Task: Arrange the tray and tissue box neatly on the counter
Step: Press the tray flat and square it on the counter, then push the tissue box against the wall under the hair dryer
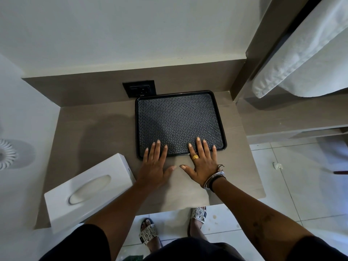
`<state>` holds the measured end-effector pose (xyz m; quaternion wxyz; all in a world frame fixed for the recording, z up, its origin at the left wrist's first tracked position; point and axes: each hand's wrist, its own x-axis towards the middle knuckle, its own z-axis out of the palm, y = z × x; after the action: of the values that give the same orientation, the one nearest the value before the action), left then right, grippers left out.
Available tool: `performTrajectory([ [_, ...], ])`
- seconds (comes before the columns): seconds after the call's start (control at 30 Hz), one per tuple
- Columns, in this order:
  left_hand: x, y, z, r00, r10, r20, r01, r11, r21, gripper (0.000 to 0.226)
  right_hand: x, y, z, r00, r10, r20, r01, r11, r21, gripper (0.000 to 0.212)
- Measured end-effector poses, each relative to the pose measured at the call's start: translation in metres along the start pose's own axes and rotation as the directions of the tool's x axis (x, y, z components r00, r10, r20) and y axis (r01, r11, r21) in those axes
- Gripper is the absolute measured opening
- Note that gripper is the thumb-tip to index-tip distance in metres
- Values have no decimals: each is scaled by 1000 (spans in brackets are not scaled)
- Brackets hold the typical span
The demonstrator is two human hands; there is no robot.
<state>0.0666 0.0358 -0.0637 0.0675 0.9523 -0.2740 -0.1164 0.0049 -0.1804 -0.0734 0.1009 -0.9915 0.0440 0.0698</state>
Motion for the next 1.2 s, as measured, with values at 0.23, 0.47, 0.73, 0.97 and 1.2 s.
performTrajectory([
  [0.23, 0, -11, -30, 996, 36, -80, -42, 996, -75, 88, -19, -26, -8, 991, -74, -113, 79, 996, 42, 85],
  [0.47, -47, -85, -74, 993, 26, -119, -38, 994, -101, 107, -46, -93, 10, 953, -302, -21, 303, 952, 55, 83],
  [0.73, -137, -182, -68, 985, -21, 171, 19, 1000, 17, 139, -43, -156, 24, 949, -267, 170, 268, 963, 17, 108],
  [0.97, -153, -203, -63, 984, -74, 164, 69, 997, 36, 144, -41, -178, 29, 962, -220, 164, 228, 973, -29, 113],
  [1.2, -151, -199, -63, 993, -91, 76, 96, 993, -67, 130, -37, -185, 29, 960, -216, 179, 230, 971, -64, 115],
])
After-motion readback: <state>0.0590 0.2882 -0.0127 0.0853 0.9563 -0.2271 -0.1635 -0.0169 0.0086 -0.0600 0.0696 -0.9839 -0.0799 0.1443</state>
